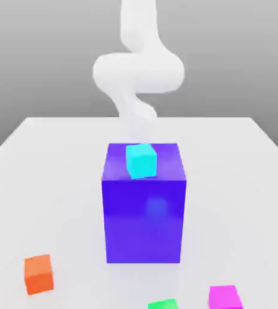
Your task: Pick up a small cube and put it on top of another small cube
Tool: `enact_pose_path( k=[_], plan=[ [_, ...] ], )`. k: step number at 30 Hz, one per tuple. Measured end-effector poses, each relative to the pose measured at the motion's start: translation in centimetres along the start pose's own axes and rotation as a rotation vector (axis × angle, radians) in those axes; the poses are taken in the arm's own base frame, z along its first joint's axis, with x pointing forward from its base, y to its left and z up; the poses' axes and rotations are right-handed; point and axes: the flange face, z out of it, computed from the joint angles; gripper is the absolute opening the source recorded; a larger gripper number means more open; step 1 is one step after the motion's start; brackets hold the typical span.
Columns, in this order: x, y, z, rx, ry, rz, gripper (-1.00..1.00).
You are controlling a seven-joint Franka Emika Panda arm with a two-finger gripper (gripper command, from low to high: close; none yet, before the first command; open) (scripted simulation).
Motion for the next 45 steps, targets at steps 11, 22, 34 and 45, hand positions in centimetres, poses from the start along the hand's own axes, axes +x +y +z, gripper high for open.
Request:
enact_pose_path(
  k=[11,22,34,45],
  plan=[
    [-6.0,-1.8,19.6,-0.228,-0.165,-0.034,0.0],
    [-17.5,1.4,35.9,-0.398,-0.372,-0.069,0.0],
    [-30.5,8.7,48.4,-0.495,-0.544,-0.068,-1.0],
    [-28.3,6.5,45.0,-0.495,-0.544,-0.067,-1.0]
  ],
)
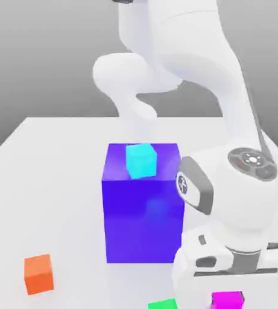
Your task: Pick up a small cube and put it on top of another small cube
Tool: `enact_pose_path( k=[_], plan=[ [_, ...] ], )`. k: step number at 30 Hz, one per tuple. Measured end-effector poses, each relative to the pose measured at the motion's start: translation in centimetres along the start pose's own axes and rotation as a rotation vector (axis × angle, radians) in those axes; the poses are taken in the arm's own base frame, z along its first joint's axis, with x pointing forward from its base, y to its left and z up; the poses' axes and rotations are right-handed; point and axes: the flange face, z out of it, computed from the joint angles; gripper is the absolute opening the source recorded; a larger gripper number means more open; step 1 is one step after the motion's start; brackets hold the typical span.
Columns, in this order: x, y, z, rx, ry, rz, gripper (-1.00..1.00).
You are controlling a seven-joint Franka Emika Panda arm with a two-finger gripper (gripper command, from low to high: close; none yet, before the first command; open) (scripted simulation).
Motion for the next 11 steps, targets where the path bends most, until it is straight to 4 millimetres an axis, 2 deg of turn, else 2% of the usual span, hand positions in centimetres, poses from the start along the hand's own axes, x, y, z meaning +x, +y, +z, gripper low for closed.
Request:
enact_pose_path(
  k=[1,4,5,7,8,11],
  plan=[
    [1.5,0.7,-1.3,-0.003,0.002,0.029,-1.0],
    [8.2,4.6,-4.7,-0.003,0.002,0.172,-1.0],
    [9.2,5.3,-4.4,-0.001,0.001,0.195,-1.0],
    [10.0,5.9,-2.2,0.0,0.0,0.213,-1.0],
    [10.1,6.0,-0.8,0.0,0.0,0.216,1.0],
    [10.1,6.0,-0.8,0.0,0.0,0.216,1.0]
  ],
)
